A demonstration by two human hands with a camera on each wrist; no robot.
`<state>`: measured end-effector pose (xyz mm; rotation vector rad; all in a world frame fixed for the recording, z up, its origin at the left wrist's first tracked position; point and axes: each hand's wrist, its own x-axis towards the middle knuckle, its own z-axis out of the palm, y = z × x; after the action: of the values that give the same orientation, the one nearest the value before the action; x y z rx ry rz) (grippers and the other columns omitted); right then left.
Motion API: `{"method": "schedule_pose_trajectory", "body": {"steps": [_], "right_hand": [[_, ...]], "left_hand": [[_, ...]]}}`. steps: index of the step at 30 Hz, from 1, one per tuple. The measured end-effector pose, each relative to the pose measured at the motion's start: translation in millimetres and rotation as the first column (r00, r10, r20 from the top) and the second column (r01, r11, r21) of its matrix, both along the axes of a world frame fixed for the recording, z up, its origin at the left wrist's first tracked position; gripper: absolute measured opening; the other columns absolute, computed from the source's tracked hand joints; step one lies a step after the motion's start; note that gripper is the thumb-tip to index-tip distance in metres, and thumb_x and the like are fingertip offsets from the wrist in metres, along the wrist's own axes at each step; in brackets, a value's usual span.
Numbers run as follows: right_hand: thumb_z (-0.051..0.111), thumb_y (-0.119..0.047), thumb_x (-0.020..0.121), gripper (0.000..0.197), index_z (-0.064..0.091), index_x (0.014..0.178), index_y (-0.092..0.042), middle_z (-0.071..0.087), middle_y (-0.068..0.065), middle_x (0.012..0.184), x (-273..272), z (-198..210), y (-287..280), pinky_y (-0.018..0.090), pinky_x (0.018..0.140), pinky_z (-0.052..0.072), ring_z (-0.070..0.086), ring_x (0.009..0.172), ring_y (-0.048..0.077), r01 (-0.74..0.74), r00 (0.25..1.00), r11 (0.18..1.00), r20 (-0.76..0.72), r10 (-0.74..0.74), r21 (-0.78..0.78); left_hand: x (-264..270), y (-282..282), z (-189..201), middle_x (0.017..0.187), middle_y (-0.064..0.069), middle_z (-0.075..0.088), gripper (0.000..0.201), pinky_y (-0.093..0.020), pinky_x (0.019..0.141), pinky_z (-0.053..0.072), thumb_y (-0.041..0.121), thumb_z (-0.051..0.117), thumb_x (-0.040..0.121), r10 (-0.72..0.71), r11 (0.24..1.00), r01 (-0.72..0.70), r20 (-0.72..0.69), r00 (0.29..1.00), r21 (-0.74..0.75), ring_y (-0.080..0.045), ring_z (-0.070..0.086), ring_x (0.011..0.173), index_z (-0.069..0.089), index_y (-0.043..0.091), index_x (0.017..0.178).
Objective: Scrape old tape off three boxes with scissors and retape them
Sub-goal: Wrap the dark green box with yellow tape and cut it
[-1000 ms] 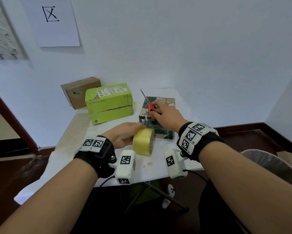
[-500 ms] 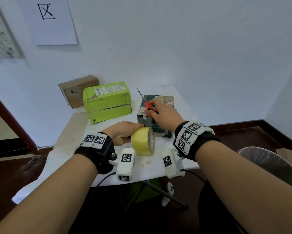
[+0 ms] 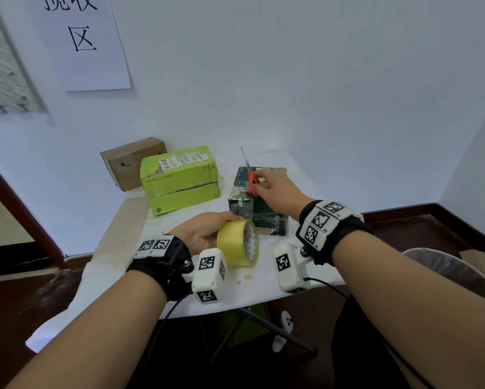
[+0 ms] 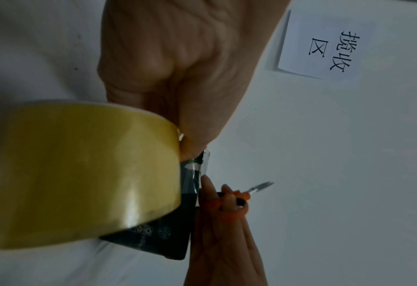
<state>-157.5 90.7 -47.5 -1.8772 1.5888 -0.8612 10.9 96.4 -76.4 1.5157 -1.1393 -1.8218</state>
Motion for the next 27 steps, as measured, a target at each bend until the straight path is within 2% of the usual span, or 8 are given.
{"method": "schedule_pose_trajectory", "body": {"steps": [3,6,12,15,17,20,24,27], "right_hand": [[0.051,-0.019,0.097,0.03,0.052,0.126,-0.012,0.07,0.009,0.1,-9.5,8.2,0.6,0.035,0.086,0.055,0.067,0.088,0.019,0.012,0.961,0.995,0.274,-0.037,0.095],[0.056,-0.015,0.095,0.023,0.056,0.117,-0.012,0.067,0.005,0.09,-20.3,21.1,7.5,0.022,0.071,0.054,0.067,0.07,0.012,-0.089,0.93,0.971,0.368,0.002,0.22],[0.068,-0.046,0.081,0.032,0.05,0.096,-0.024,0.043,-0.003,0.067,-37.2,38.7,14.2,0.028,0.077,0.046,0.048,0.064,0.012,-0.164,0.984,0.806,0.037,0.174,0.568],[0.066,-0.052,0.08,0.033,0.053,0.091,-0.024,0.04,-0.003,0.07,-40.7,39.0,10.3,0.022,0.061,0.036,0.04,0.061,0.011,-0.092,0.954,0.749,-0.157,0.255,0.657],[0.066,-0.047,0.083,0.036,0.066,0.106,-0.019,0.043,-0.003,0.07,-42.7,40.1,6.9,0.019,0.055,0.031,0.037,0.059,0.01,-0.038,0.93,0.72,-0.238,0.278,0.693],[0.064,-0.043,0.085,0.053,0.061,0.126,-0.009,0.046,-0.001,0.071,-43.3,38.9,2.2,0.018,0.051,0.032,0.037,0.055,0.009,0.014,0.919,0.705,-0.288,0.271,0.709],[0.062,-0.041,0.087,0.028,0.068,0.095,-0.015,0.043,-0.003,0.066,-37.0,33.1,-2.0,0.014,0.039,0.029,0.031,0.047,0.007,-0.013,0.912,0.684,-0.271,0.307,0.729],[0.065,-0.042,0.085,0.034,0.063,0.11,-0.019,0.043,-0.004,0.063,-31.7,27.5,-5.8,0.014,0.036,0.027,0.031,0.042,0.005,-0.029,0.928,0.682,-0.234,0.291,0.731]], "left_hand": [[-4.0,3.5,-3.3,0.082,-0.015,0.071,0.018,-0.033,0.055,0.058,0.017,0.062,0.09,0.014,1.0,-0.012,-0.051,0.999,0.029,-0.024,0.068,0.062,0.064,0.002,0.101],[-6.4,1.2,-7.1,0.089,-0.015,0.07,0.021,-0.033,0.062,0.058,0.016,0.062,0.091,0.04,0.999,-0.04,-0.06,0.997,-0.008,-0.024,0.067,0.07,0.064,0.003,0.107],[-5.4,-1.7,-10.4,0.076,-0.01,0.072,0.014,-0.029,0.059,0.058,0.017,0.057,0.096,0.056,0.997,-0.06,-0.089,0.994,-0.039,-0.018,0.067,0.063,0.065,0.006,0.097],[-4.9,-1.6,-11.2,0.078,-0.01,0.071,0.012,-0.029,0.058,0.058,0.017,0.059,0.094,0.053,0.997,-0.057,-0.092,0.994,-0.042,-0.019,0.067,0.063,0.065,0.007,0.097],[-3.7,-2.0,-11.2,0.082,-0.011,0.071,0.013,-0.029,0.057,0.058,0.017,0.061,0.093,0.048,0.998,-0.051,-0.09,0.995,-0.041,-0.02,0.067,0.065,0.065,0.007,0.099],[-1.9,-3.4,-12.6,0.082,-0.011,0.07,0.012,-0.027,0.055,0.056,0.018,0.063,0.091,0.04,0.998,-0.044,-0.071,0.997,-0.053,-0.02,0.067,0.065,0.066,0.008,0.097],[-0.6,-5.7,-15.3,0.082,-0.009,0.071,0.009,-0.027,0.058,0.057,0.016,0.063,0.091,0.04,0.996,-0.046,-0.085,0.996,-0.075,-0.019,0.066,0.07,0.067,0.009,0.094],[-0.3,-5.1,-14.8,0.083,-0.009,0.069,0.008,-0.026,0.057,0.056,0.015,0.062,0.091,0.04,0.995,-0.048,-0.086,0.995,-0.087,-0.019,0.065,0.07,0.067,0.008,0.092]]}}
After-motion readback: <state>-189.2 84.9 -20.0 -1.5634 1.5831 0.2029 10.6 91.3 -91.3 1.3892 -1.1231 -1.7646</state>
